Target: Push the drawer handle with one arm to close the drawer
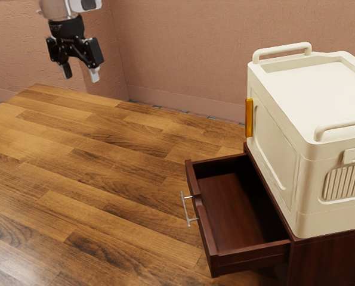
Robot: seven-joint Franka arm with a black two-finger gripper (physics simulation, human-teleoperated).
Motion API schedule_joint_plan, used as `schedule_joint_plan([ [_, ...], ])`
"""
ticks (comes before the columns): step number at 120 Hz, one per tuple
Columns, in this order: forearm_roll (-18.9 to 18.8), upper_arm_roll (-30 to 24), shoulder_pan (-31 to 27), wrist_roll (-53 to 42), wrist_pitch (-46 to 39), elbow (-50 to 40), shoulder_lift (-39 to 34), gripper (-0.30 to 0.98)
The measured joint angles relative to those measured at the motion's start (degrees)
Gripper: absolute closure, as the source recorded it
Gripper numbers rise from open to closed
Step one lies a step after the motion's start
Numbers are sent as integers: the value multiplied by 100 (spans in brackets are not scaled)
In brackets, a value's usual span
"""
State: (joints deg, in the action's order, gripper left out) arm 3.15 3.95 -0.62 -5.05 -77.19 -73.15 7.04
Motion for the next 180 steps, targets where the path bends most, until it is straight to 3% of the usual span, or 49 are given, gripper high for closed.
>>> schedule_joint_plan([
  [29,-8,-49,-82,-121,74,38,-8,0],
  [37,-70,-177,-65,-158,111,418,-378,0],
  [53,-618,-730,-22,-238,164,888,-602,0],
  [67,-747,-954,284,-352,133,793,-598,0],
  [72,-753,-1148,243,-423,29,364,-737,0],
  [84,-756,-1410,126,-642,-604,-2099,-2018,0],
  [98,-746,-1573,154,-931,-1342,-4023,-3071,0],
  [129,-583,-1622,194,-1691,-2512,-5904,-3462,0],
  [141,-420,-1805,259,-2044,-3198,-6220,-3337,12],
  [166,-137,-2058,293,-2635,-4383,-6276,-2643,52],
  [180,-9,-2237,288,-2882,-4903,-6276,-2346,65],
])
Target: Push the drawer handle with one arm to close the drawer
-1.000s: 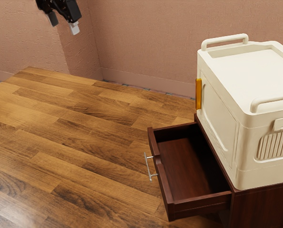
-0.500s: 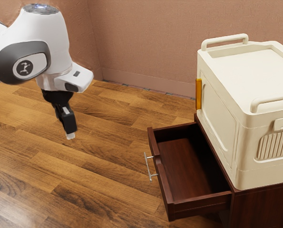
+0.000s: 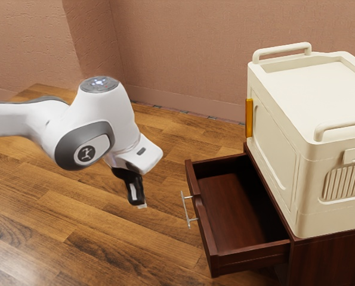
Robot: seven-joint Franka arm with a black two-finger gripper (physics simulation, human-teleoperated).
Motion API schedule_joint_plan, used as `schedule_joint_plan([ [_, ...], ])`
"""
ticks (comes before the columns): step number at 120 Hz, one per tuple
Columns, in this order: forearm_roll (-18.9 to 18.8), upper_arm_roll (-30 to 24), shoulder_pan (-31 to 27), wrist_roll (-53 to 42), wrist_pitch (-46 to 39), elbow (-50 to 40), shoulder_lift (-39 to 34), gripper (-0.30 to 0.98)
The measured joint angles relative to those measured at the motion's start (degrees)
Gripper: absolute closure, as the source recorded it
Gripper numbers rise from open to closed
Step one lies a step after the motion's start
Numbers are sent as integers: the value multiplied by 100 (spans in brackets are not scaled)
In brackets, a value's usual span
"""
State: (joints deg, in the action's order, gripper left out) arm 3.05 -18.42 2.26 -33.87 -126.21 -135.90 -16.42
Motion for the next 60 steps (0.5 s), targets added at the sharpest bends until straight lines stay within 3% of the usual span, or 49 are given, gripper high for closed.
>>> schedule_joint_plan([
  [23,168,-242,2,-309,-732,2,440,74],
  [60,304,-364,142,-638,-1560,149,1055,78],
])
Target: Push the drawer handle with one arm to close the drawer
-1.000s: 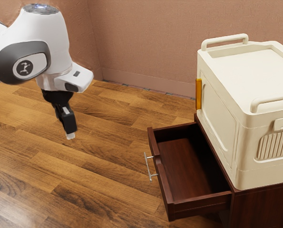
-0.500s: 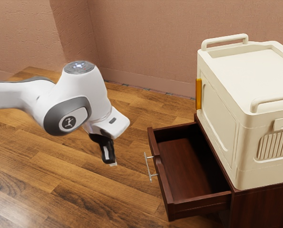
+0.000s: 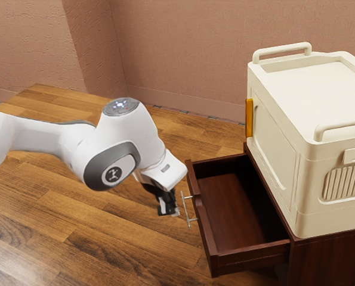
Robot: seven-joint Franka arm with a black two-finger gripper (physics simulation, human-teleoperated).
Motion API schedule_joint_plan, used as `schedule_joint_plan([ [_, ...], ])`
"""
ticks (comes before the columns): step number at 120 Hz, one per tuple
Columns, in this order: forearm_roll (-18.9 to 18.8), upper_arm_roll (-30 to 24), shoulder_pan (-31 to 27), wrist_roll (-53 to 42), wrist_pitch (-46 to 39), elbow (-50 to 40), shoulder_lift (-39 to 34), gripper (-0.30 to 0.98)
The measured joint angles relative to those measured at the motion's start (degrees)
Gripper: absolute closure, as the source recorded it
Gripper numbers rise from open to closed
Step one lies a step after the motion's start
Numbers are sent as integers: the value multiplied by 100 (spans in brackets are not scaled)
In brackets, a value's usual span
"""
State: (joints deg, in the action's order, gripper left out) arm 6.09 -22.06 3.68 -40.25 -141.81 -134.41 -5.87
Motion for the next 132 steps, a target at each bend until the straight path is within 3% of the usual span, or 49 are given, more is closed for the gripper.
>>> schedule_joint_plan([
  [132,-191,42,776,-427,-656,1792,1772,78],
])
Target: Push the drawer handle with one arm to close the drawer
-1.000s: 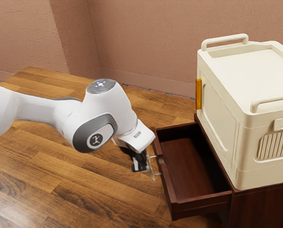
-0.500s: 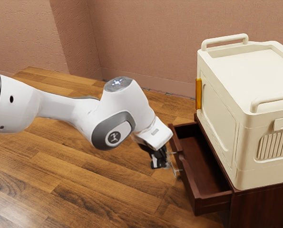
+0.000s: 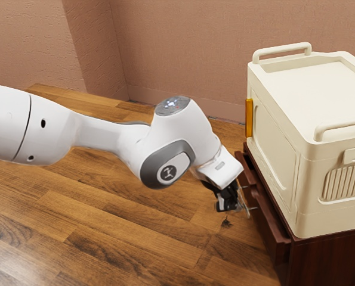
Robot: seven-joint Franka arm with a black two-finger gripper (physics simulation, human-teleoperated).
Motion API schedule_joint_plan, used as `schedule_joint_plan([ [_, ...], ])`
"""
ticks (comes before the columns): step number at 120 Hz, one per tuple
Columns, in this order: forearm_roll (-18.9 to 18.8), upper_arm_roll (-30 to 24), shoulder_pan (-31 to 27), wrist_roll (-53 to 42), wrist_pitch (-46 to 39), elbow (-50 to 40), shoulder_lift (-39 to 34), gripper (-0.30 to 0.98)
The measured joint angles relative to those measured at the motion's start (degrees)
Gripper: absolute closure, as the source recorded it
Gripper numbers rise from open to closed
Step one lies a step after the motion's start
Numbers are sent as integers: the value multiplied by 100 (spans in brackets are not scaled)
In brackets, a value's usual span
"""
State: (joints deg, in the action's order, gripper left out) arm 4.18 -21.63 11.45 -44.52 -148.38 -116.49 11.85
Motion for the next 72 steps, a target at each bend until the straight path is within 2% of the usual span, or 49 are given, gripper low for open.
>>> schedule_joint_plan([
  [72,-196,28,216,-55,-30,509,431,79],
])
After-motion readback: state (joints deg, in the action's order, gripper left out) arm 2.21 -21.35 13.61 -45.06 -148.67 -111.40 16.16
